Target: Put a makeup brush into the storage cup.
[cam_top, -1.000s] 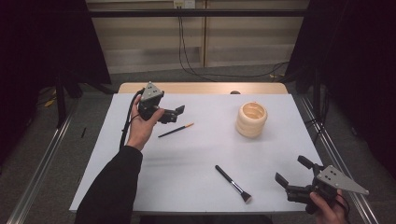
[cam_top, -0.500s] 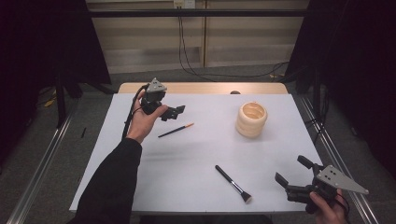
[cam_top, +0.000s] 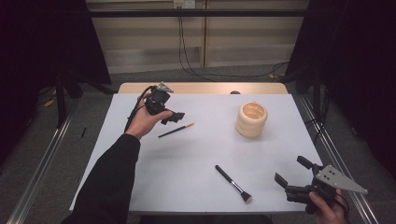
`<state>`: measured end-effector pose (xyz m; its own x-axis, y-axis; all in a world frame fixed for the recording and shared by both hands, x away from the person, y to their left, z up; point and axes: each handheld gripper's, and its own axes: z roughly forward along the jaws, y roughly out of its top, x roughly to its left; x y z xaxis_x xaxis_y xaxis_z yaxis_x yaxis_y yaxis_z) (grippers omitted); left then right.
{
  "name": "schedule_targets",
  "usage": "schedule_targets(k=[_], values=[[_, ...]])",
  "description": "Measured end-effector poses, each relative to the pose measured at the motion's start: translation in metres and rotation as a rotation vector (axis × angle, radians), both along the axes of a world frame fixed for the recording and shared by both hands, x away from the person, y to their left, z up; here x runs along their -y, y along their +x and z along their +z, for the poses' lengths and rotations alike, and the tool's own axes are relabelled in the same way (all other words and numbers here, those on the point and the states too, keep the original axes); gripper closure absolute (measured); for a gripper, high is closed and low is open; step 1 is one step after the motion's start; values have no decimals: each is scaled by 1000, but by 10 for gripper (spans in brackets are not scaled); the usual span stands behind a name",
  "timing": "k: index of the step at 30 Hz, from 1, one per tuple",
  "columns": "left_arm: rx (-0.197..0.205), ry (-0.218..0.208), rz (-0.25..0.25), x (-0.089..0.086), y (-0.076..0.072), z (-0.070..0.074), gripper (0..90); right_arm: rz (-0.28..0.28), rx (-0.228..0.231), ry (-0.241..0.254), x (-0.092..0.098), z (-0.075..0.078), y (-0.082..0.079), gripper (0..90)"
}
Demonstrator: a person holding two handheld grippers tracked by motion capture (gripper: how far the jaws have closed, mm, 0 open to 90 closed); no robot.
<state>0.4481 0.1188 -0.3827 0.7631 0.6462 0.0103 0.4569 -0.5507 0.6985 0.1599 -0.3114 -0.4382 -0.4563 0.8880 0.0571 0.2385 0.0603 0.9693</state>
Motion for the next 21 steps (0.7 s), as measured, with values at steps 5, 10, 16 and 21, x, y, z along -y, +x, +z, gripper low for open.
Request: schedule_targets(k=[5, 10, 16, 21], values=[[-102, 54, -28, -1, 4, -4, 59, -3, 4, 4, 0, 0, 0, 0], [-169, 145, -77, 1, 7, -8, 64, -2, 7, 1, 0, 0, 0, 0], [-241, 211, -88, 3, 12, -17, 104, 2, 5, -1, 0, 0, 0, 0], [-298, 266, -152, 5, 14, -24, 121, 3, 5, 0, 0, 0, 0, 0]])
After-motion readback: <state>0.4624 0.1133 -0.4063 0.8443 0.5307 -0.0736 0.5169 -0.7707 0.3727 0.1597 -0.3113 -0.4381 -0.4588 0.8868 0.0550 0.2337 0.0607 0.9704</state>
